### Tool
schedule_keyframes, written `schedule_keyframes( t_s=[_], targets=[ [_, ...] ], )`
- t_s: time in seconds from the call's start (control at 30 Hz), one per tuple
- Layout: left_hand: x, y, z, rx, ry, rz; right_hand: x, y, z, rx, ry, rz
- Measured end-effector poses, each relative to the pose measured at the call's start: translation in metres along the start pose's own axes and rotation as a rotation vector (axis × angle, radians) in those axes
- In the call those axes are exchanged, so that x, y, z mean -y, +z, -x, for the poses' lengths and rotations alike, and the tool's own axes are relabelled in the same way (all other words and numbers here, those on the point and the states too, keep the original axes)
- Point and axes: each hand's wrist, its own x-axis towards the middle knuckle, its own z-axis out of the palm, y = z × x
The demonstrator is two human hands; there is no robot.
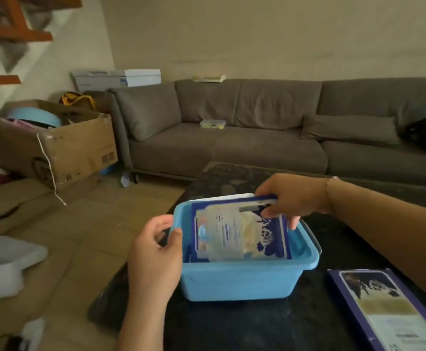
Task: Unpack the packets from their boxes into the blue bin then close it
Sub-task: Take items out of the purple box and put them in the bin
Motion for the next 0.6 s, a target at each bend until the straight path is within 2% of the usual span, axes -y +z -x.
schedule_keyframes(
  t_s=[0.27,0.43,0.5,0.6],
  targets=[
    [-0.004,-0.008,0.003,0.075,0.027,-0.055,-0.004,0.033,-0.047,0.291,0.147,0.002],
    [-0.002,-0.007,0.004,0.067,0.059,-0.028,-0.006,0.062,-0.063,0.265,0.226,0.094],
    [-0.004,-0.003,0.009,-0.002,0.129,-0.074,-0.008,0.071,-0.065,0.242,0.218,0.21],
    [-0.016,0.004,0.025,-0.213,0.36,-0.169,-0.003,0.075,-0.057,0.157,0.165,0.465]
  ],
)
